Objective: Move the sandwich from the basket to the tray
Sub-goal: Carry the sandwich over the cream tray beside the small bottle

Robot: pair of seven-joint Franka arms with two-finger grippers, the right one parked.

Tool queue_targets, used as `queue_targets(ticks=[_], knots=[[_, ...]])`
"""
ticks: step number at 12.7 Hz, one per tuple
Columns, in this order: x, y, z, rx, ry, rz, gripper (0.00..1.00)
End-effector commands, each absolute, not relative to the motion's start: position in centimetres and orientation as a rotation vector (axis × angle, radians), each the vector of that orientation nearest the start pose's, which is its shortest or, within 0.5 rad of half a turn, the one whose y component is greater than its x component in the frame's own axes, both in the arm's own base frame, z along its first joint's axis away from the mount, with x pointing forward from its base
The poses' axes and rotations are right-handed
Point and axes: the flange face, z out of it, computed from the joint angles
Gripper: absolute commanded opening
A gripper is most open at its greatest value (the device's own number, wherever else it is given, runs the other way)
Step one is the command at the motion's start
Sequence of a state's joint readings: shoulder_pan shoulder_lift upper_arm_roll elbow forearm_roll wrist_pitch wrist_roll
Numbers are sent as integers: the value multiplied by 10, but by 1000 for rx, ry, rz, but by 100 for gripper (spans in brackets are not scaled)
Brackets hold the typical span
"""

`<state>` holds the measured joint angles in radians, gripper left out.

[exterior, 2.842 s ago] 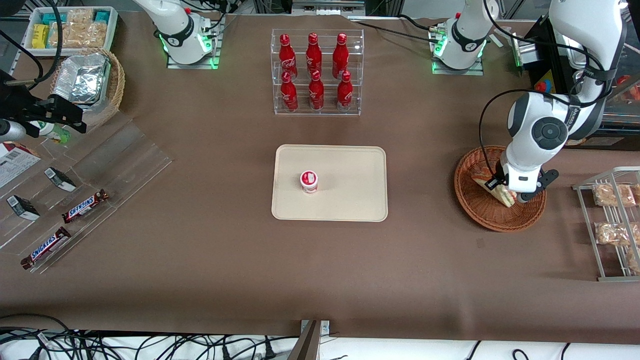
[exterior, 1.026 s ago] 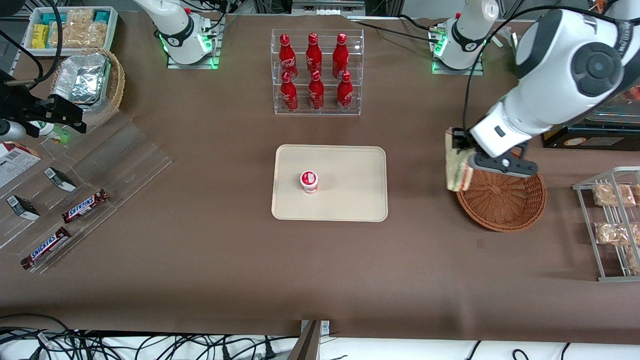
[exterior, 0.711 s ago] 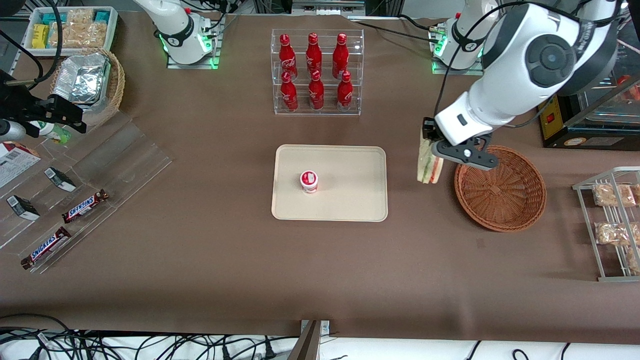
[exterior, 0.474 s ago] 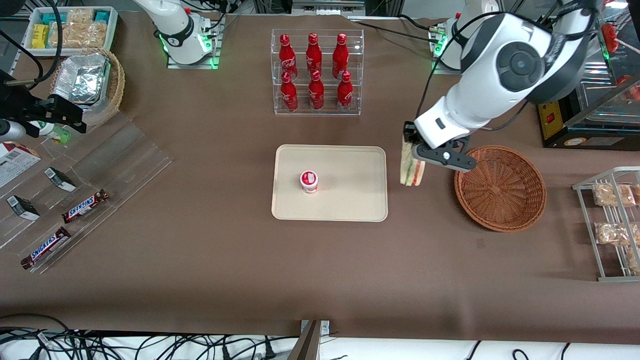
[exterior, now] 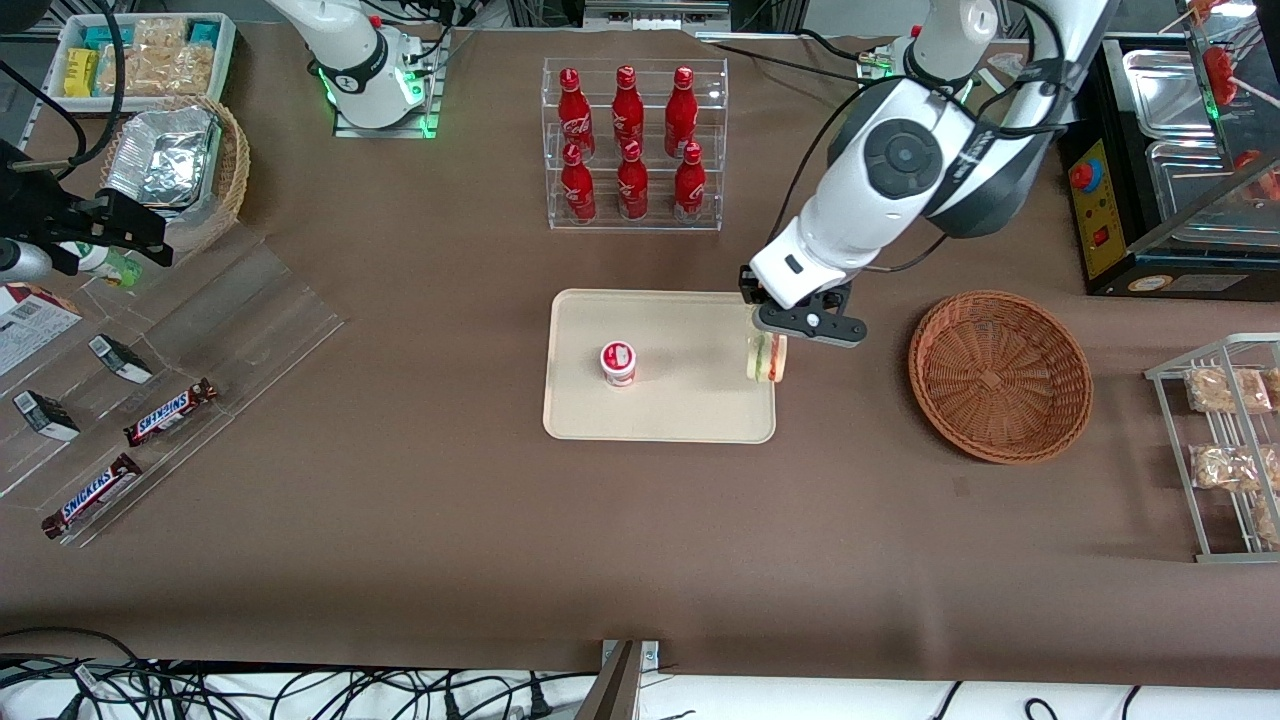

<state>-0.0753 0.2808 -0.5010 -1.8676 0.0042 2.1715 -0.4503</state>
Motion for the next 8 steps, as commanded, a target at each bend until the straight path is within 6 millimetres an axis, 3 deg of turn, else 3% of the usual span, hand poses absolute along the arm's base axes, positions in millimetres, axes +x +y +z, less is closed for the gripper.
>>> queue_targets(ticks=[1, 4, 8], knots=[[521, -349, 352, -3235, 141, -13, 0], [510, -377, 300, -3183, 146, -35, 0], [499, -395, 245, -3138, 163, -57, 0]])
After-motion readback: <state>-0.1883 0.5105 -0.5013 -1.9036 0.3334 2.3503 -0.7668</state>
